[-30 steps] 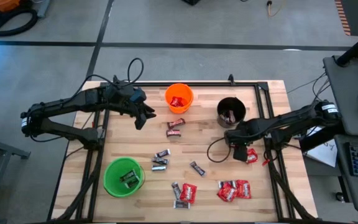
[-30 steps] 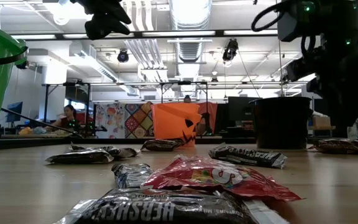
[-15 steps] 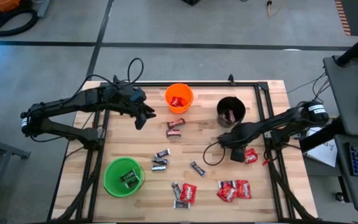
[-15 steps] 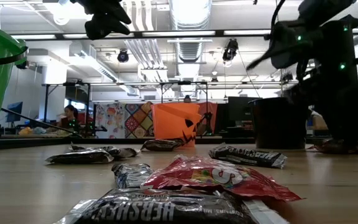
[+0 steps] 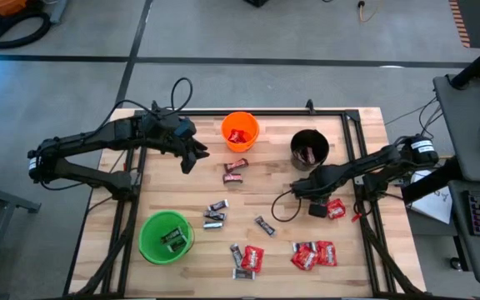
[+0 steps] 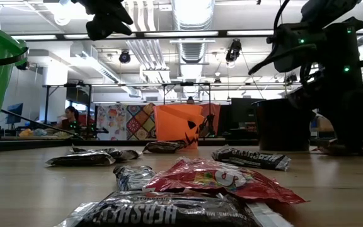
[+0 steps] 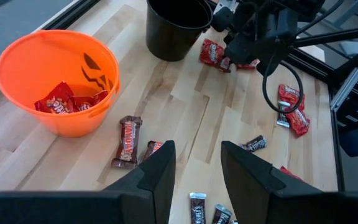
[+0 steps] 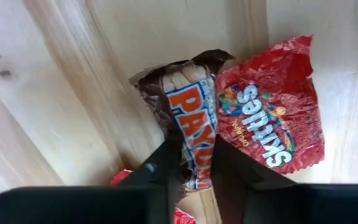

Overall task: Sort candy
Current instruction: Put the brown chocolate into the black bucket

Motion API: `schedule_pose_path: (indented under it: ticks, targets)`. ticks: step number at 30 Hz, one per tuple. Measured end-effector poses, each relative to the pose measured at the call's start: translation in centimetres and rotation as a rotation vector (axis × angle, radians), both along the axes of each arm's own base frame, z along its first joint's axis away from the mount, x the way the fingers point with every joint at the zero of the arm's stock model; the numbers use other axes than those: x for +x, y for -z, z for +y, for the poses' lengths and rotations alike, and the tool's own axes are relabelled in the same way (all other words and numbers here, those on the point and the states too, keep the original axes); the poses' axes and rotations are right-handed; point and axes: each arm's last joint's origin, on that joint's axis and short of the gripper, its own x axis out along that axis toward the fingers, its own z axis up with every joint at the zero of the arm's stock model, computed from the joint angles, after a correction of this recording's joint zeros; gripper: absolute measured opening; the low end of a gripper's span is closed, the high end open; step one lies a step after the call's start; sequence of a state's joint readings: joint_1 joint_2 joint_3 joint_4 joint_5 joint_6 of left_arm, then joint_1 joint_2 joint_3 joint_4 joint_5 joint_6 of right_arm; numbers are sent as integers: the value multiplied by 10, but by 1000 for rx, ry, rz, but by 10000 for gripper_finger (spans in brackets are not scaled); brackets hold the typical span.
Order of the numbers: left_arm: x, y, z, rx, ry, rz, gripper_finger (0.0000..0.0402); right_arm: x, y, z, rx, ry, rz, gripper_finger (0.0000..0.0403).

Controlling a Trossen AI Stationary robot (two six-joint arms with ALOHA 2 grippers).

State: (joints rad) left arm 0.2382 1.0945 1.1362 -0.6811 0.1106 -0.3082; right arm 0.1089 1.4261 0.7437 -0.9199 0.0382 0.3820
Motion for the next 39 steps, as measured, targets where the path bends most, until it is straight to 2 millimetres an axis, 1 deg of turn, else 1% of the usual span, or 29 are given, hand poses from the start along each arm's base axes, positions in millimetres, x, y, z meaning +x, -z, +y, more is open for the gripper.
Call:
schedule_pose_path:
  ticks: [2, 5, 8, 13, 18, 20, 22, 25, 29, 31, 33, 36, 39]
  targets:
    - [0, 0, 0, 0, 0, 0, 113, 0, 0, 0, 13, 2, 0, 47]
    - [0, 0, 0, 0, 0, 0, 113, 1, -4, 2, 52, 6, -16, 36]
    - [0, 0, 0, 0, 0, 0, 113, 5, -16, 3, 90, 16, -79, 35]
    - [0, 0, 0, 0, 0, 0, 113, 11, -50, 4, 121, 12, -230, 35]
    - [0, 0, 0, 0, 1, 0, 113, 25, -98, 2, 140, 14, -479, 35]
    - [0, 0, 0, 0, 0, 0, 113, 33, -119, -2, 107, 37, -594, 35]
    - [0, 0, 0, 0, 0, 0, 113, 40, -139, -10, 37, 75, -676, 35]
    - [0, 0, 0, 0, 0, -1, 113, 47, -166, -29, -70, 146, -761, 35]
    - [0, 0, 0, -10, -7, -4, 113, 49, -191, -61, -127, 276, -815, 35]
    - [0, 0, 0, -14, -10, -5, 113, 45, -197, -76, -149, 340, -792, 35]
    - [0, 0, 0, -22, -16, -6, 113, 39, -199, -92, -170, 412, -740, 35]
    - [0, 0, 0, -33, -24, -7, 113, 27, -195, -112, -182, 539, -624, 36]
    - [0, 0, 0, -40, -29, -8, 113, 17, -186, -125, -183, 652, -496, 36]
